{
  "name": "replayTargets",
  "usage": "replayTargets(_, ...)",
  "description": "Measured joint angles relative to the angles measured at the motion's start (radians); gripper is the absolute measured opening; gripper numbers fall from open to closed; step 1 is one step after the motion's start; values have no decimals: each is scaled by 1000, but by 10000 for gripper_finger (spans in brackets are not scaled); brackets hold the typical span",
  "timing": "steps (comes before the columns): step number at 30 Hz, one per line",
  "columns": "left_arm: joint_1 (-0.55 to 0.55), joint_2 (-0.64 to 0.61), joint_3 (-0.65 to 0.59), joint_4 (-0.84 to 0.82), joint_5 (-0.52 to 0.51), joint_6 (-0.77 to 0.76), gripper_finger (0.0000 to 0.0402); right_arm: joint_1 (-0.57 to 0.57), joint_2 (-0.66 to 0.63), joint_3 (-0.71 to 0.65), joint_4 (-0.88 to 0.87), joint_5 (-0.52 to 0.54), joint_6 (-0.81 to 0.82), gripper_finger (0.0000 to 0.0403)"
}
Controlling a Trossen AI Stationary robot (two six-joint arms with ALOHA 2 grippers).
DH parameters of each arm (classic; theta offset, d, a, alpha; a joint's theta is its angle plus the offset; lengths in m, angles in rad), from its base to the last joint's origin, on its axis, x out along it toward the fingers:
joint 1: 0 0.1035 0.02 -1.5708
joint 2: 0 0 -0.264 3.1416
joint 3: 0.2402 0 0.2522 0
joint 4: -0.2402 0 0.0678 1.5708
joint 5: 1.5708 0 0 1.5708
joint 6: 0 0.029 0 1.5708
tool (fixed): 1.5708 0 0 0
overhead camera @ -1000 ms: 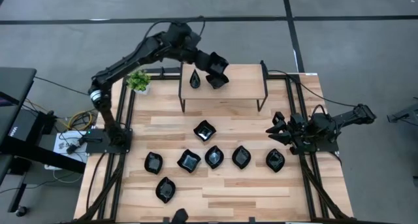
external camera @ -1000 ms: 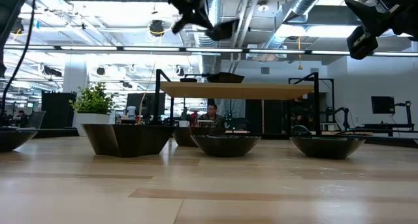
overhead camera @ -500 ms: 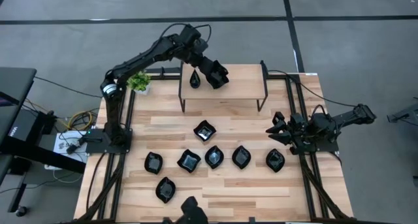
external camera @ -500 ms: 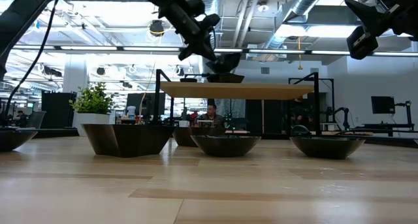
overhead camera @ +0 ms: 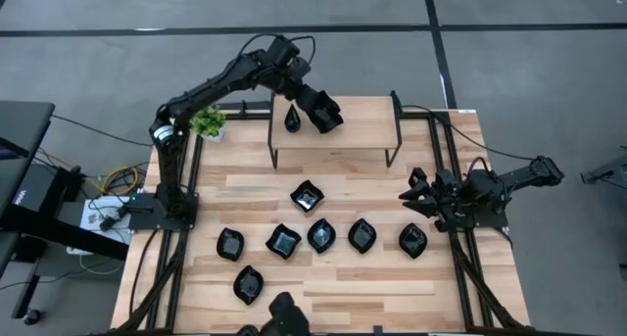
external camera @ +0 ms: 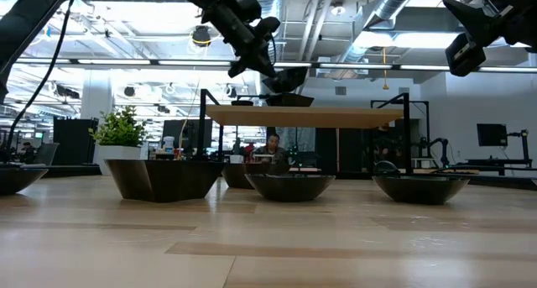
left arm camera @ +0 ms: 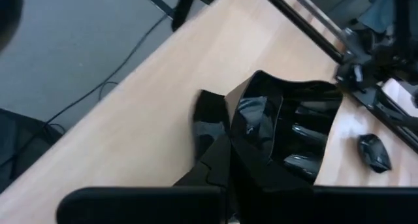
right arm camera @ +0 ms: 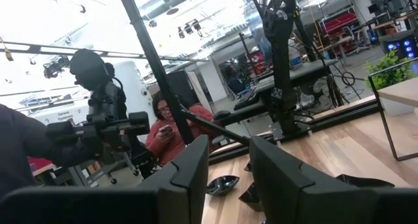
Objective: Pick & Place Mini shaped plates
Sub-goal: Stack the black distorted square plate on top of the black distorted square plates on the shelf
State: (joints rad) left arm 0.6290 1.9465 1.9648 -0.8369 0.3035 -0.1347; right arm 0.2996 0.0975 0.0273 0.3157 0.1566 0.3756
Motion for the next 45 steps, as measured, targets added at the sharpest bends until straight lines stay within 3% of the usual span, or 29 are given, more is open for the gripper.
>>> replayTargets(36,-39,58,-3,-15,-17,3,4,0,0,0,8,1,9,108)
replayTargets(45,-44,53,-3,-9,-20,20,49,0,0,0,7,0,10,108)
